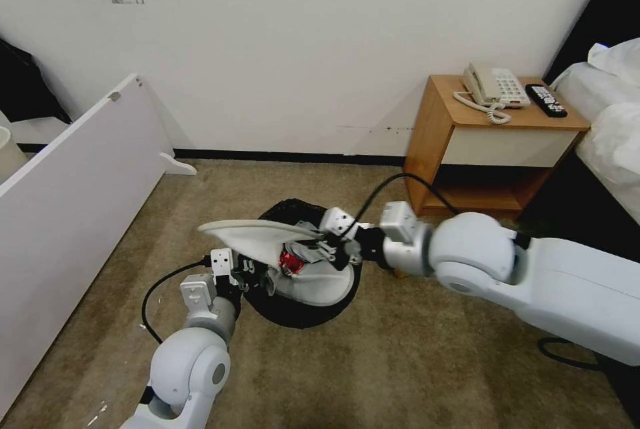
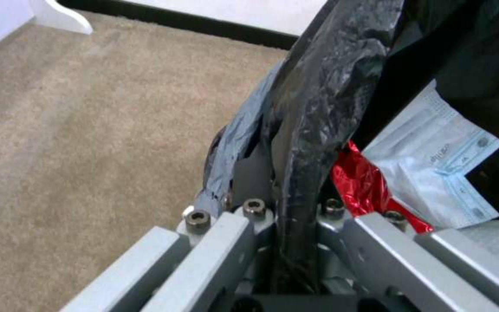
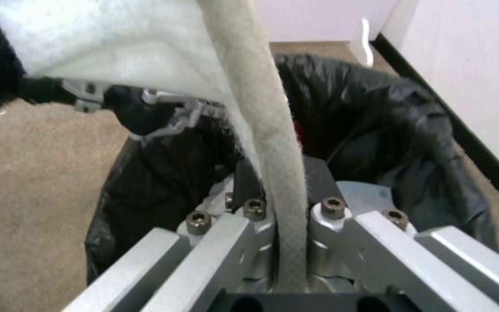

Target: Pick up the trash bin and place the garbage on the floor into it.

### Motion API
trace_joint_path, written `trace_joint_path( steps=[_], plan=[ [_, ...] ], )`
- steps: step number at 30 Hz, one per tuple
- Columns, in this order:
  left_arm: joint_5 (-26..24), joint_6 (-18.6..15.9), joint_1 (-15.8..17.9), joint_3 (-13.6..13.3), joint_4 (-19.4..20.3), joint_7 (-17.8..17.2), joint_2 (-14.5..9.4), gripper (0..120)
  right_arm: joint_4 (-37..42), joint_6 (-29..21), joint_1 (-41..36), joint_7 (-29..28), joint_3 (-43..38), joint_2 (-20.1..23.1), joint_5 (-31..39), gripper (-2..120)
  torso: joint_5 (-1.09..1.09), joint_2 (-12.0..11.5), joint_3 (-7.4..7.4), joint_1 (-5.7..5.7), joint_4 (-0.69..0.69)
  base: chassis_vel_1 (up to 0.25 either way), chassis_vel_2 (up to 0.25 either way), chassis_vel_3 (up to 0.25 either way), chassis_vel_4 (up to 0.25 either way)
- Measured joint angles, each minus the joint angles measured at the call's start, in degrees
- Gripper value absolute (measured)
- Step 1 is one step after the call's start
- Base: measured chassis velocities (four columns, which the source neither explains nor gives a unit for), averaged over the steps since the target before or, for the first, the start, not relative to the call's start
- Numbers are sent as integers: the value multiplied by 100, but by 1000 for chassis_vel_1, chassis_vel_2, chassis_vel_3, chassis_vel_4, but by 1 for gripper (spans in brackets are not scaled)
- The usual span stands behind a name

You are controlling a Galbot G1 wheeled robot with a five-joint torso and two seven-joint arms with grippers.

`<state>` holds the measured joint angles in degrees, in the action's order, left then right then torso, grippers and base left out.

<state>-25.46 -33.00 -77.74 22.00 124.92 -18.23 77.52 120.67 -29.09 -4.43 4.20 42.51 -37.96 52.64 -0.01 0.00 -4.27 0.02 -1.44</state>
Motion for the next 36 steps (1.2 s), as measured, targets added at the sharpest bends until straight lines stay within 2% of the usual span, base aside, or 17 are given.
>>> trace_joint_path(
  steps=[5, 19, 31, 36],
  plan=[
    [-17, 9, -11, 48, 27, 25, -14, 2, -106, 0, 59, -27, 136, -72, 27, 1, 0, 0, 0, 0, 1, 0, 0, 0, 0],
    [-71, 87, 92, 214, -222, 50, -36, 2, 335, 29, -166, -12, -221, 601, 35, 1, 1, 0, 1, 0, 1, 0, 0, 0, 0],
    [-292, 78, 131, 344, -371, -53, 14, 2, 514, 64, -336, 25, -517, 878, 23, 1, 2, 0, 1, 0, 2, 0, 0, 0, 0],
    [-408, 60, 188, 446, -420, -131, 48, 2, 756, 49, -643, -60, -831, 1213, 358, 1, 2, 0, 1, 0, 1, 0, 0, 0, 0]
  ],
)
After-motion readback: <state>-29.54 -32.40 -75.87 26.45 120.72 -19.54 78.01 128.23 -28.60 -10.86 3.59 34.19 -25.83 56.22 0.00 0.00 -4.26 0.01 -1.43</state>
